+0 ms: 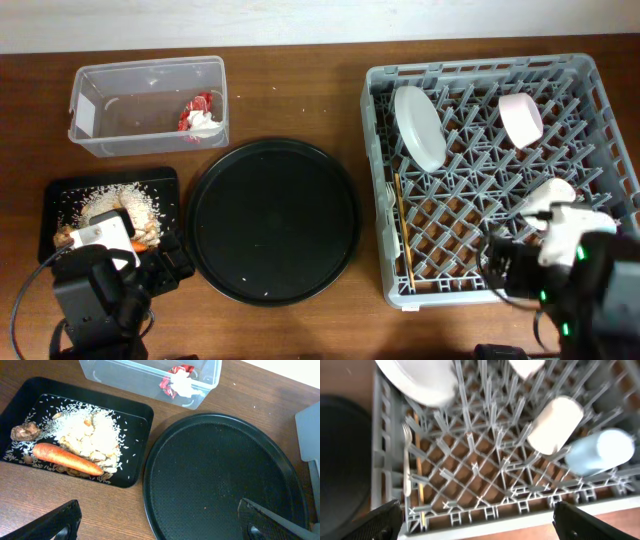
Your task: Sort waste into correct bins and load items into the dishwasher rack
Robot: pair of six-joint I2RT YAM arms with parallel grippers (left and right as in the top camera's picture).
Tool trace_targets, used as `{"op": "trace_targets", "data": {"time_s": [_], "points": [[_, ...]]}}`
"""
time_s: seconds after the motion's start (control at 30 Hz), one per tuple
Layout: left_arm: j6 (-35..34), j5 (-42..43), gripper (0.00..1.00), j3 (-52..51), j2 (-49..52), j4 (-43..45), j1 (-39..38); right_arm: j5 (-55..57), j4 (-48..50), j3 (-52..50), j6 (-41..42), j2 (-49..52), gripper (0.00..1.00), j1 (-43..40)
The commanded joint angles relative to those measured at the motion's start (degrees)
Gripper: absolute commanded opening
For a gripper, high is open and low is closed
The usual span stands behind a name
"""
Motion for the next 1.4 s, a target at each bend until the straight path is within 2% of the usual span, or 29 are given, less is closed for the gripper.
{"op": "trace_targets", "data": {"time_s": [0.0,0.13,0.17,0.23,0.27,0.3,0.33,0.7,0.83,0.9,0.93,0.97,1.0,1.03,1.1,1.13,1.2,1.37], "points": [[0.7,-0.3,0.99,-0.4,-0.1,0.0,-0.1,0.9,12.7,-9.1,-0.3,-11.9,0.99,5.4],[0.7,-0.3,0.99,-0.4,-0.1,0.0,-0.1,-4.6,42.2,-35.4,-0.2,-28.2,0.99,7.6],[0.7,-0.3,0.99,-0.4,-0.1,0.0,-0.1,-5.0,52.2,-44.1,0.3,-33.6,0.99,7.6],[0.7,-0.3,0.99,-0.4,-0.1,0.0,-0.1,-4.0,65.9,-52.8,0.1,-35.9,0.99,7.4],[0.7,-0.3,0.99,-0.4,-0.1,0.0,-0.1,-2.8,69.4,-55.7,0.0,-35.9,0.99,7.4],[0.7,-0.3,0.99,-0.4,-0.1,0.0,-0.1,-2.8,70.2,-58.9,-1.1,-35.9,0.99,7.5],[0.7,-0.3,0.99,-0.4,-0.1,0.0,-0.1,-2.8,64.5,-60.7,-1.0,-35.9,0.99,7.5],[0.7,-0.4,0.99,-0.4,-0.1,-0.1,-0.3,-2.8,64.9,-60.8,-2.4,-35.9,0.99,7.5],[0.7,-0.4,0.99,-0.4,-4.2,-1.2,-10.4,-2.8,64.9,-60.8,-2.4,-35.9,0.99,7.5],[0.8,-3.8,0.99,-3.2,-8.9,-1.0,-12.5,-2.8,64.9,-60.8,-2.4,-35.9,0.99,7.5],[0.9,-4.5,0.99,-8.8,-13.0,3.0,-12.5,-2.8,64.9,-60.8,-2.4,-35.9,0.99,7.5],[0.9,-4.5,0.99,-16.0,-17.5,10.4,-12.6,-2.8,64.9,-60.8,-2.4,-35.9,0.99,7.5],[2.4,-4.5,0.99,-30.4,-27.7,27.1,-14.8,-2.8,64.9,-60.8,-2.4,-35.9,0.99,7.5],[4.0,-4.4,0.99,-34.0,-30.3,31.6,-15.4,-2.8,64.9,-60.8,-2.4,-35.9,0.99,7.5],[10.6,-4.3,0.99,-44.7,-35.1,50.4,-16.3,-2.8,64.9,-60.8,-2.4,-35.9,0.99,7.5],[12.1,-4.4,0.99,-47.9,-35.2,55.8,-16.3,-2.8,64.9,-60.8,-2.4,-35.9,0.99,7.5],[12.0,-4.4,0.99,-49.4,-35.1,50.4,-16.3,-2.8,64.9,-60.8,-2.4,-35.9,0.99,7.5],[12.0,-4.3,0.99,-49.4,-35.1,50.4,-16.3,-2.8,64.9,-60.8,-2.4,-35.9,0.99,7.5]]}}
